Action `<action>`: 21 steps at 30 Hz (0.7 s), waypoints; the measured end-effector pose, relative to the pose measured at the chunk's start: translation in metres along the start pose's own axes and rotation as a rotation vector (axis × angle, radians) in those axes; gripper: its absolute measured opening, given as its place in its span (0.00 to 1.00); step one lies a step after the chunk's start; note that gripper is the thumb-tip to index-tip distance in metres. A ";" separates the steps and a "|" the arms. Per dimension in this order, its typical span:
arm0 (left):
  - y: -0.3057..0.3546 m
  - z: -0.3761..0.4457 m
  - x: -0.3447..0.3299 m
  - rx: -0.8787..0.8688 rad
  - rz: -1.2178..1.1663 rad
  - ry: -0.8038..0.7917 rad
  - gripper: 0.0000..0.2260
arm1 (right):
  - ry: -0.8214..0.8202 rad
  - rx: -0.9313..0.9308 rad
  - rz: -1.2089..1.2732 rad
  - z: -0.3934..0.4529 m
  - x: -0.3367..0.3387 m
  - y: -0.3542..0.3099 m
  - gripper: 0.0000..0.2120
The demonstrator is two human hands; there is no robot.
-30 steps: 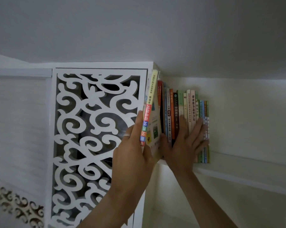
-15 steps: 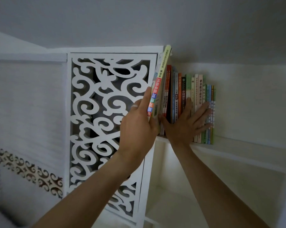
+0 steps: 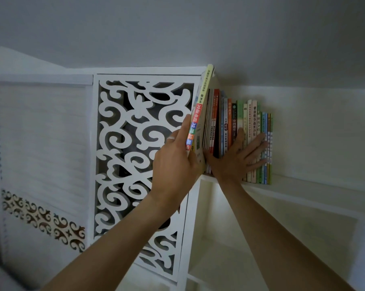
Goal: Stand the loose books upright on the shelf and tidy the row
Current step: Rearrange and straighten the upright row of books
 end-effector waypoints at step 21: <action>-0.026 0.030 -0.043 0.031 -0.069 0.038 0.28 | 0.016 0.030 0.033 0.011 0.011 0.001 0.57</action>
Point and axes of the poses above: each hand's wrist, its own z-axis towards the middle knuckle, its own x-axis out of the back of the hand, y = z × x, the point moved 9 cm from there along z, towards the middle knuckle, and after that the axes turned 11 degrees about -y, right-handed, at the moved point
